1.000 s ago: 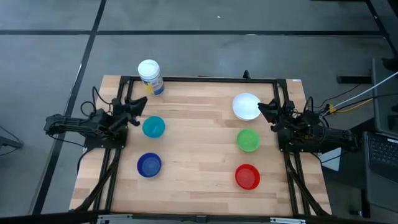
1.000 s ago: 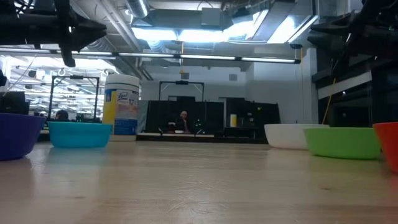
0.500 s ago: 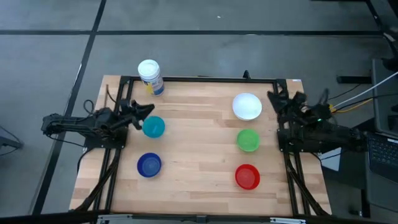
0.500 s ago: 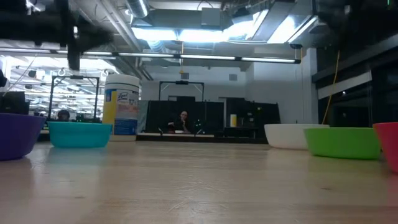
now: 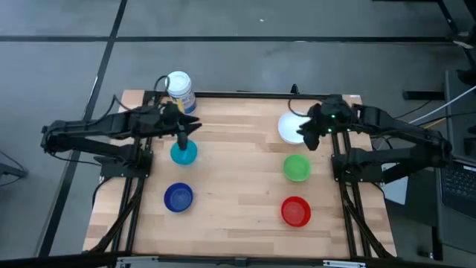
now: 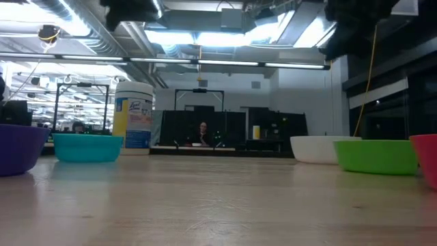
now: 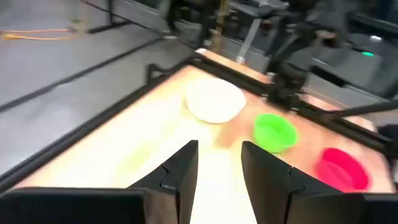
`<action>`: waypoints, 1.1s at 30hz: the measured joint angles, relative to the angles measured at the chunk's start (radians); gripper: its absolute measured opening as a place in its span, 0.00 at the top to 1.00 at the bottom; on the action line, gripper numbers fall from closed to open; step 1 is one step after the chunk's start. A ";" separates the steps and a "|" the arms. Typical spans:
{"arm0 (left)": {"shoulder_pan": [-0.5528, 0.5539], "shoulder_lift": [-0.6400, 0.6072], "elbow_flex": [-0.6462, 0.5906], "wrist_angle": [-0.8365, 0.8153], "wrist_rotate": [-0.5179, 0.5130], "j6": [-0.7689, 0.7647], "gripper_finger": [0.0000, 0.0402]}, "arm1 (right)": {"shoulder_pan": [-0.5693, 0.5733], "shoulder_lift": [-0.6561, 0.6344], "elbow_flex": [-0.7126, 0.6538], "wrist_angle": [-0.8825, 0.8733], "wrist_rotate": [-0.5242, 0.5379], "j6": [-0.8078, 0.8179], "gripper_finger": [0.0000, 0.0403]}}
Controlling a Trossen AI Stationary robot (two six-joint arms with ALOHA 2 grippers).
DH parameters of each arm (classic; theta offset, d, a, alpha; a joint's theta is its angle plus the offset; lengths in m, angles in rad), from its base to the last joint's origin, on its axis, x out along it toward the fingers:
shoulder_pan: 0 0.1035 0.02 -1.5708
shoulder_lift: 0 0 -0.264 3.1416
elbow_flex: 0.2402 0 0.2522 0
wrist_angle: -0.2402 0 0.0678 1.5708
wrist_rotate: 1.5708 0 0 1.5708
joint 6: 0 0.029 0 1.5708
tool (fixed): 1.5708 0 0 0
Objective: Nest bowls inside each other
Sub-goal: Stack the green bowl on top of the white bowl
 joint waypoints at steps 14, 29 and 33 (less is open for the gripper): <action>0.054 0.150 0.053 0.029 0.115 0.053 0.72 | 0.071 -0.109 -0.095 -0.262 -0.106 0.182 0.75; 0.057 0.211 0.052 0.060 0.153 0.041 0.70 | 0.153 -0.130 -0.403 0.081 -0.140 0.350 0.69; 0.068 0.216 0.052 0.063 0.183 0.038 0.70 | 0.160 -0.130 -0.436 0.100 -0.139 0.375 0.69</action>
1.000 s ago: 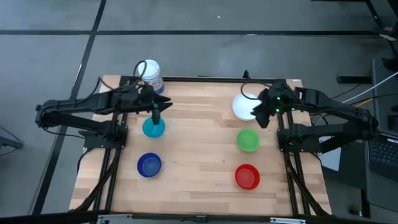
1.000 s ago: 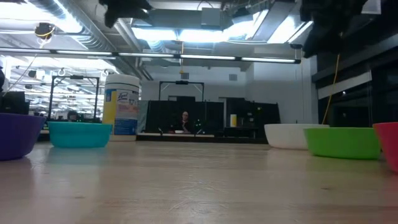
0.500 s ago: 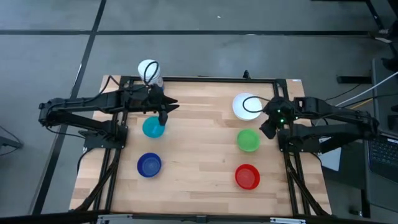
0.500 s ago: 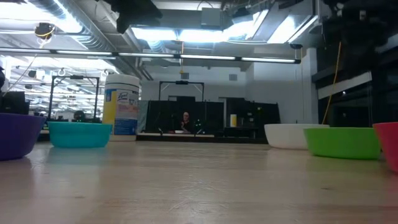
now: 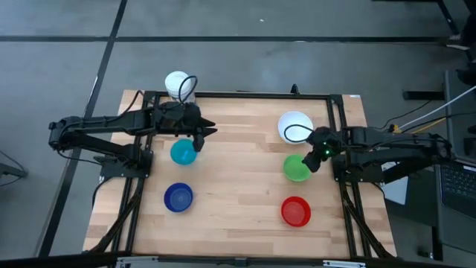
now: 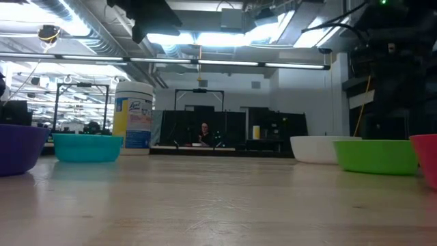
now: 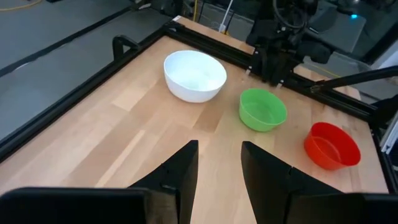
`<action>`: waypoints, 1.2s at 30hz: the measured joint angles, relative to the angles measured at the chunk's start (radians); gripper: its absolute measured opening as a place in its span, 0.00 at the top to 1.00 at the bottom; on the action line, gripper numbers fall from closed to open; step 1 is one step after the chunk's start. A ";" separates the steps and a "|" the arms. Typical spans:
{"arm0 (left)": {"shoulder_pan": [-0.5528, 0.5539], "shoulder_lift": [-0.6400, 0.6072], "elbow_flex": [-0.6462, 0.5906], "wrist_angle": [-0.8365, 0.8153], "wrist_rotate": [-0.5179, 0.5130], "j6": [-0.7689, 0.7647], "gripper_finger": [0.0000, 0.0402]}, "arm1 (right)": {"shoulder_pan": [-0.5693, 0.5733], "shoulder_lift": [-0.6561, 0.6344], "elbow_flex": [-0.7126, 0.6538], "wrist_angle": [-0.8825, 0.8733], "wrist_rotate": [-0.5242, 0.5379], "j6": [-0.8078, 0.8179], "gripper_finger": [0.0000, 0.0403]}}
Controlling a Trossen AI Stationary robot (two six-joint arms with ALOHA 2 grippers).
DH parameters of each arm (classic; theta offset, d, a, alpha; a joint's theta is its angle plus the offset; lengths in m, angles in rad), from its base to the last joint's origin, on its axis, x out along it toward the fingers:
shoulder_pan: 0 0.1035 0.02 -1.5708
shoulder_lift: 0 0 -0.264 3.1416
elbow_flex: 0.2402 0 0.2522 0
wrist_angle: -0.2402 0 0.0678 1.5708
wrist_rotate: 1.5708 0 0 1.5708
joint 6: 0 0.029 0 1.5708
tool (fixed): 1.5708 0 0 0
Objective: Nest bowls inside each other
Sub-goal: Stack the green bowl on top of the white bowl
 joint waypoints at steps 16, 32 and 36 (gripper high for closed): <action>0.050 0.001 0.000 0.015 0.095 0.000 0.70 | 0.000 0.022 -0.066 0.013 0.012 0.074 0.68; 0.103 0.000 0.000 0.011 0.188 0.020 0.71 | -0.027 0.057 -0.048 0.012 0.031 0.067 0.63; 0.129 0.000 0.000 0.012 0.228 0.020 0.71 | -0.074 0.057 -0.010 0.005 0.061 0.020 0.63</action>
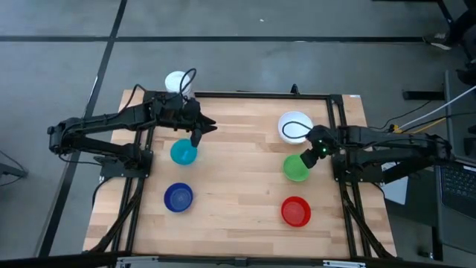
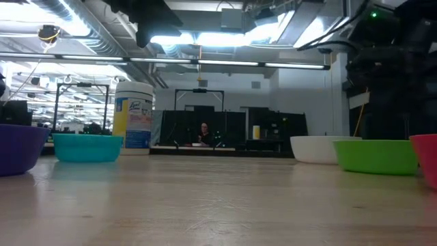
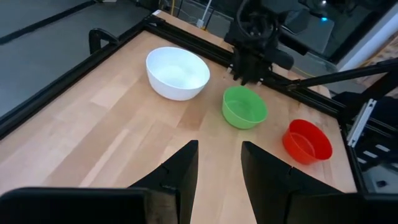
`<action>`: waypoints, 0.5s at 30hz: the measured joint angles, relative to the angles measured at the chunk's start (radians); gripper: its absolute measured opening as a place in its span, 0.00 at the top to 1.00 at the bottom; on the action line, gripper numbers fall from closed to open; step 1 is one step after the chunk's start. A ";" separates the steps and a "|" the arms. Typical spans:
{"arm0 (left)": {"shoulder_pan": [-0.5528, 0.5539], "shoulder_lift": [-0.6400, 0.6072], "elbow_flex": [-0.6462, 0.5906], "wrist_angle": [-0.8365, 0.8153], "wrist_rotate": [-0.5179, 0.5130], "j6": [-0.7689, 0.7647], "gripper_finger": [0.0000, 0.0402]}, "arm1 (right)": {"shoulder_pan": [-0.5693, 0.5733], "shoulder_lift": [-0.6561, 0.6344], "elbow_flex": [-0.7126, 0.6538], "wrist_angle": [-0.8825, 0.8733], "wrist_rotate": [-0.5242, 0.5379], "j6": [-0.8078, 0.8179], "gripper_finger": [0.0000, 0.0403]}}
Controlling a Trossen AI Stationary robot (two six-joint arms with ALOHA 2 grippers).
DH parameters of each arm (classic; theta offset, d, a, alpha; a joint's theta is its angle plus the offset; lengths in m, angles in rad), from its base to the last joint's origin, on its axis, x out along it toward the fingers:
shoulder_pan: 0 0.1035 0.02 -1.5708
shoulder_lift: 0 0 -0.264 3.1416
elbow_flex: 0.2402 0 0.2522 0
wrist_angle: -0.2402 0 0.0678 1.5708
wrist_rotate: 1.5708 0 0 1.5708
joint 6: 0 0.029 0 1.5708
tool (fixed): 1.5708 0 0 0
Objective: Nest bowls inside each other
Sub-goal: Stack the green bowl on top of the white bowl
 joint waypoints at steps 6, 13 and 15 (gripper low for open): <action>0.024 0.000 0.000 0.003 0.013 0.012 0.70 | -0.065 0.000 0.001 -0.065 -0.034 -0.051 0.63; 0.028 0.000 0.000 0.001 0.013 0.018 0.70 | -0.067 0.000 -0.018 -0.069 -0.073 -0.050 0.63; 0.032 0.000 -0.001 -0.001 0.013 0.018 0.71 | -0.067 0.000 -0.018 -0.067 -0.075 -0.050 0.63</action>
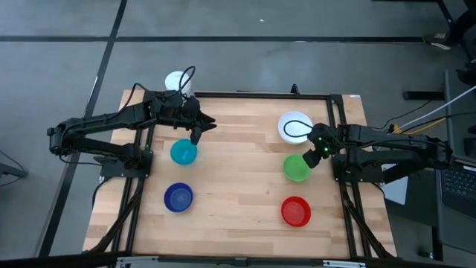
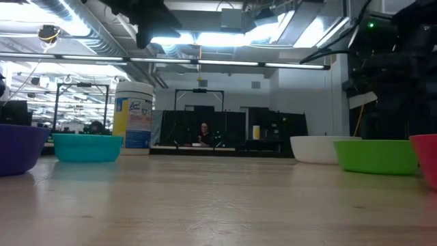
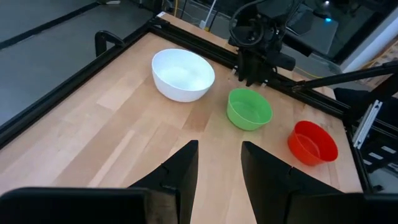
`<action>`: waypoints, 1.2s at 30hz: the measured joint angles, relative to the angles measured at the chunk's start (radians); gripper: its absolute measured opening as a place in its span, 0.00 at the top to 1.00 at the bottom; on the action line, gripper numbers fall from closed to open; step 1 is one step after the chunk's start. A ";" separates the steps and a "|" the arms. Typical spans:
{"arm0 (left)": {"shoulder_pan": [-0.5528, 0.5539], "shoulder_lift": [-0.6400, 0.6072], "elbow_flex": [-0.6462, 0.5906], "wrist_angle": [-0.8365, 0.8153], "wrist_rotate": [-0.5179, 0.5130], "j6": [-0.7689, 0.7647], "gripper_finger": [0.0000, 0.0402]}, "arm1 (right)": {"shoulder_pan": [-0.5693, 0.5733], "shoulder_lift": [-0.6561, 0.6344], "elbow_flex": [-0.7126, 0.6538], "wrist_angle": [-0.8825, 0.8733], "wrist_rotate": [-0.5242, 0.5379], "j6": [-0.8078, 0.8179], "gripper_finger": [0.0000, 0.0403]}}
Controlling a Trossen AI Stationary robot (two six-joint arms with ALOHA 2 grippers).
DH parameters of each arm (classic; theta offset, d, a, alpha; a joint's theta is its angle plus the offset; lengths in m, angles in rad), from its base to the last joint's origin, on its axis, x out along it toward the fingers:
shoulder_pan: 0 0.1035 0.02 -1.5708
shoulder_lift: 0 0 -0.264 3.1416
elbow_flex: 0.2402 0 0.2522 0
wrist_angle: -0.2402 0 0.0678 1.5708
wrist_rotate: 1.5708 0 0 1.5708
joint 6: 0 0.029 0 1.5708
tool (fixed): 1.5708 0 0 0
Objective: Nest bowls inside each other
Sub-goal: Stack the green bowl on top of the white bowl
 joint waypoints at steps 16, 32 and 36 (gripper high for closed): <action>0.025 0.000 -0.003 -0.002 0.033 0.007 0.71 | 0.000 0.005 -0.088 0.129 -0.008 0.052 0.65; 0.025 0.000 -0.003 -0.002 0.034 0.015 0.71 | 0.001 0.005 -0.151 0.201 -0.012 0.100 0.71; 0.025 0.000 -0.003 -0.001 0.034 0.015 0.71 | 0.001 0.005 -0.156 0.214 -0.018 0.100 0.86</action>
